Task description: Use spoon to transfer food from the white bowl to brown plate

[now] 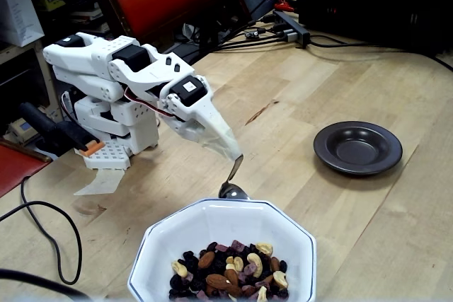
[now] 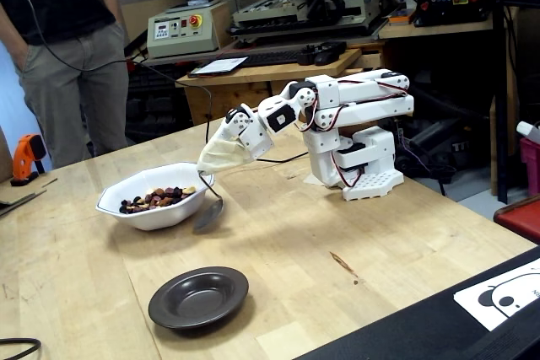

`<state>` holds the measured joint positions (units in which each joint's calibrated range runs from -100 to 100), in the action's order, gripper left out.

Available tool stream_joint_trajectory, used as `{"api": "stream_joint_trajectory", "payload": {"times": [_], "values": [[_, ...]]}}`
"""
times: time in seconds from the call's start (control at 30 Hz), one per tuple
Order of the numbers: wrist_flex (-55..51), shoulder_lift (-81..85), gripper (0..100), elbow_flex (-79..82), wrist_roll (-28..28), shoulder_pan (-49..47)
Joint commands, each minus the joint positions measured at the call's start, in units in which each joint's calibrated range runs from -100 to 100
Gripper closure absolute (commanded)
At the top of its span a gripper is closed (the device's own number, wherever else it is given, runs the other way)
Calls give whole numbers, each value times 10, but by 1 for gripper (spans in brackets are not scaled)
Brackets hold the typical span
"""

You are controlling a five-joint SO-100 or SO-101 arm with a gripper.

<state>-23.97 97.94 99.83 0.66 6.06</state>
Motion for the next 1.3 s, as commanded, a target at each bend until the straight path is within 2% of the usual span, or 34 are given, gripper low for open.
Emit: {"api": "stream_joint_trajectory", "payload": {"times": [0.0, 0.27, 0.6, 1.27], "values": [[18, 6, 96, -22, 1, -2], [17, 8, 96, -142, 0, -2], [11, 6, 96, -216, 0, -2], [18, 5, 96, -235, 0, 5]]}}
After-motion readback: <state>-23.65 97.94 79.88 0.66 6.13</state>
